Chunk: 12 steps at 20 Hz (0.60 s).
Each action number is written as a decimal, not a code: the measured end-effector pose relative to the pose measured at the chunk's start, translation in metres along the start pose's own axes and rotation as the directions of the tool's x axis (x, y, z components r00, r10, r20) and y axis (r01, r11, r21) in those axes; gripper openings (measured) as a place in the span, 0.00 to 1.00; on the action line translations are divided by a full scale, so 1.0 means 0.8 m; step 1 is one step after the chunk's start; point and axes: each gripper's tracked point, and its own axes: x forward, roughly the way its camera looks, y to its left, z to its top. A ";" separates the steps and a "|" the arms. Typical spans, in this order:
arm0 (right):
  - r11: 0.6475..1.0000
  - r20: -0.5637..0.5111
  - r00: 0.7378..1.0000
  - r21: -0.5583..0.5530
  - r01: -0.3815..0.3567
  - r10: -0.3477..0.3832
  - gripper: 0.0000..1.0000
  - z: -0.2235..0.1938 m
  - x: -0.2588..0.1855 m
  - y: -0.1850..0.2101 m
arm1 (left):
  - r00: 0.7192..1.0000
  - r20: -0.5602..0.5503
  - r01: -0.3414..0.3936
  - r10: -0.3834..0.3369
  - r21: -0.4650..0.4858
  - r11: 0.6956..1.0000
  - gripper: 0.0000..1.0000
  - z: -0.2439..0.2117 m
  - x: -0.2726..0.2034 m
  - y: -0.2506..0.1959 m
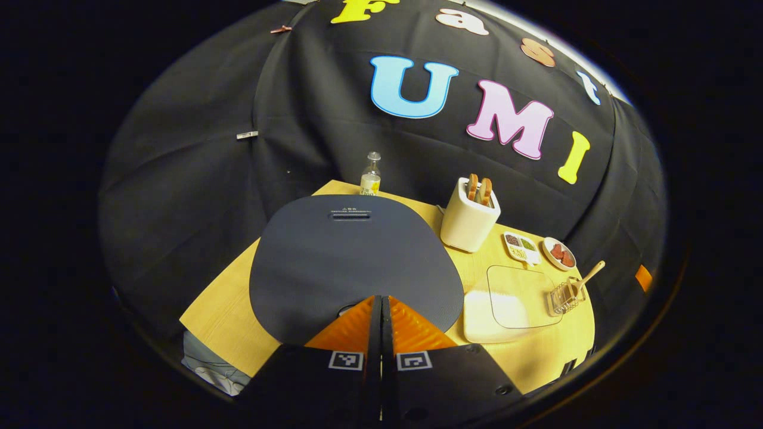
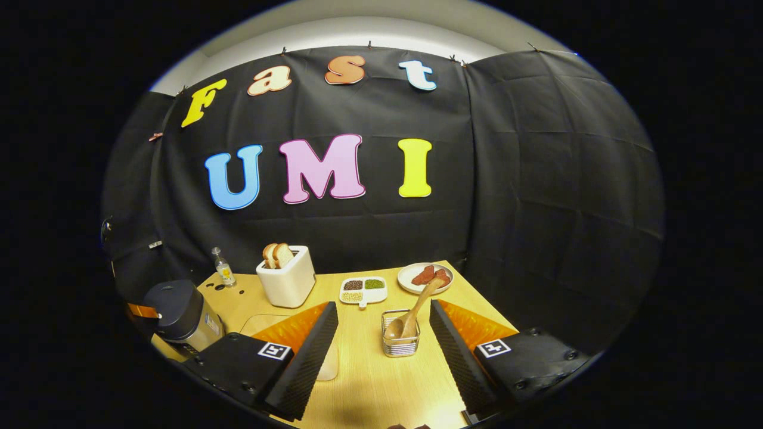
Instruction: Close the left gripper, press the button to open the rice cooker; take a wooden spoon from the chopstick holder with the right hand, scoop a spoonful of rice and pour it into the rice cooker, then put the wooden spoon back into the chopstick holder.
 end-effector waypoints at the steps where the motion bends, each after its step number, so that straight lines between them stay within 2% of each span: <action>1: 1.000 -0.008 1.000 -0.001 -0.018 0.018 0.97 -0.001 0.005 0.004 | 1.000 0.007 -0.017 0.017 0.009 1.000 0.06 0.000 -0.004 -0.002; 4: 0.998 -0.023 0.998 -0.023 -0.056 0.055 0.97 -0.004 0.020 0.004 | 0.988 0.132 -0.090 0.085 0.027 0.996 0.06 0.044 -0.029 -0.011; 7: 0.996 -0.036 0.996 -0.030 -0.081 0.080 0.97 -0.007 0.036 -0.002 | 0.946 0.289 -0.158 0.148 0.010 0.987 0.06 0.110 -0.078 -0.022; 9: 0.996 -0.043 0.995 -0.022 -0.086 0.085 0.97 -0.008 0.047 -0.010 | 0.932 0.325 -0.162 0.160 -0.020 0.987 0.07 0.129 -0.095 -0.033; 12: 0.996 -0.050 0.995 -0.007 -0.092 0.092 0.97 -0.012 0.064 -0.023 | 0.923 0.333 -0.188 0.191 -0.041 0.981 0.08 0.129 -0.105 -0.042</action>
